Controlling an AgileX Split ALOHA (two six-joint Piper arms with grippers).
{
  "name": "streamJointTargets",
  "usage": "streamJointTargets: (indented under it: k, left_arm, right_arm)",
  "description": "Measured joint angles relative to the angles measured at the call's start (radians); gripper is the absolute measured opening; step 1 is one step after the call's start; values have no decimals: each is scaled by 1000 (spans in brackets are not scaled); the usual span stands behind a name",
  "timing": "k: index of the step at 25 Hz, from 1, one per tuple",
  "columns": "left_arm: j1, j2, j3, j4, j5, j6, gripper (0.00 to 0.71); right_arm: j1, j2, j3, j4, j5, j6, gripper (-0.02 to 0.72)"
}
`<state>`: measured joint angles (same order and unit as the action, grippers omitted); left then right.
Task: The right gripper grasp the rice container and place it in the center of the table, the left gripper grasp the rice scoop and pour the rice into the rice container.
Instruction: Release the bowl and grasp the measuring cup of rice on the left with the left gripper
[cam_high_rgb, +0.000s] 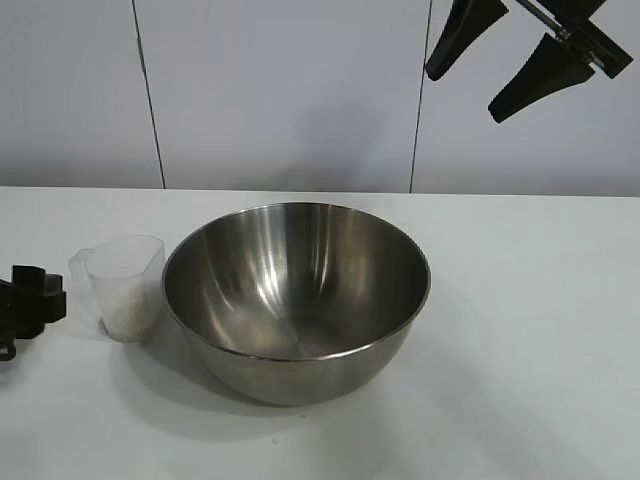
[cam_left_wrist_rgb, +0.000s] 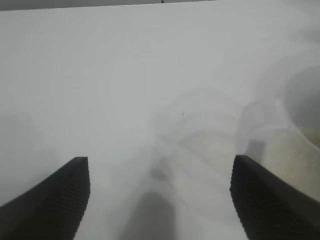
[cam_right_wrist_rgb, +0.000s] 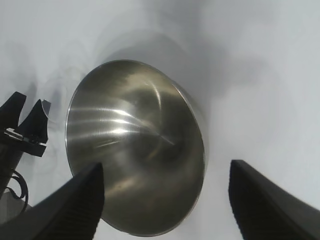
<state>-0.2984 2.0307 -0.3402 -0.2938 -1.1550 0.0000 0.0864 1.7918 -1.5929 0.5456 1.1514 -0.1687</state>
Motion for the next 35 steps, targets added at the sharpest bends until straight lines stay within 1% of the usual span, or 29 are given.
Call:
streamJointTargets:
  k: [5, 13, 28, 29, 31, 32, 34, 35]
  left_arm:
    - [0, 39, -9, 17, 4, -37, 559]
    - [0, 41, -67, 93, 3, -39, 559]
    - [0, 43, -104, 97, 3, -41, 554]
    - [0, 43, -104, 97, 3, -41, 545]
    - [0, 43, -104, 97, 3, -41, 503]
    - [0, 43, -104, 98, 3, -41, 461]
    - [0, 44, -104, 98, 3, -41, 351]
    - [0, 44, -104, 99, 3, -41, 286]
  right_arm:
    - [0, 0, 0, 0, -2, 0, 487]
    - [0, 0, 0, 1, -10, 0, 487]
    - [0, 0, 0, 3, -15, 0, 487]
    - [0, 0, 0, 3, -15, 0, 487]
    - [0, 0, 0, 3, -16, 0, 487]
    - [0, 0, 0, 3, -18, 0, 487]
    - [0, 0, 0, 3, -18, 0, 487]
    - [0, 0, 0, 3, -18, 0, 487]
